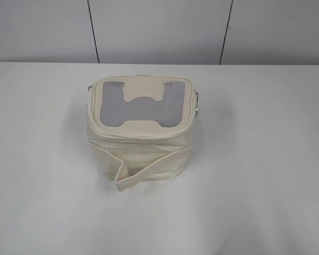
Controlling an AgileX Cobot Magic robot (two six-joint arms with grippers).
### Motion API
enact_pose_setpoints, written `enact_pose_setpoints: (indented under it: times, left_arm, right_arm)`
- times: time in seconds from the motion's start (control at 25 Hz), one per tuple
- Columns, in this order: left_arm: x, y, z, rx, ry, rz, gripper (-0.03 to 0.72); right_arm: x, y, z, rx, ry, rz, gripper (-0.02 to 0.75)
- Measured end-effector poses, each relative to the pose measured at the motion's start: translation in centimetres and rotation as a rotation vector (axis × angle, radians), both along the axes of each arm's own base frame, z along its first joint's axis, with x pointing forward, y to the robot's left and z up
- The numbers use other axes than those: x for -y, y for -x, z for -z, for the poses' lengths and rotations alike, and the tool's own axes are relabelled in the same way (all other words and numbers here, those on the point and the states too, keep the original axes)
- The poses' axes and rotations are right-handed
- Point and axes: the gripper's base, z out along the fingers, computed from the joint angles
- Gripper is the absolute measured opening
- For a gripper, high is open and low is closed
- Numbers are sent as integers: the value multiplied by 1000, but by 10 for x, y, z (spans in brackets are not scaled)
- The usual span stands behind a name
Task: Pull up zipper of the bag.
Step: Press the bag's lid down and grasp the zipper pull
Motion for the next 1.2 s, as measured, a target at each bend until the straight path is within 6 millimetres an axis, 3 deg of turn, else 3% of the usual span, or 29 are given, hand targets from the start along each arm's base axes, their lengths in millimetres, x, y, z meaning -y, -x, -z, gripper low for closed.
enact_pose_setpoints:
  times: [1.2]
  left_arm:
    - [0,0,0,0,0,0,237]
  right_arm:
    - [-4,-1,-1,-2,2,-48,412]
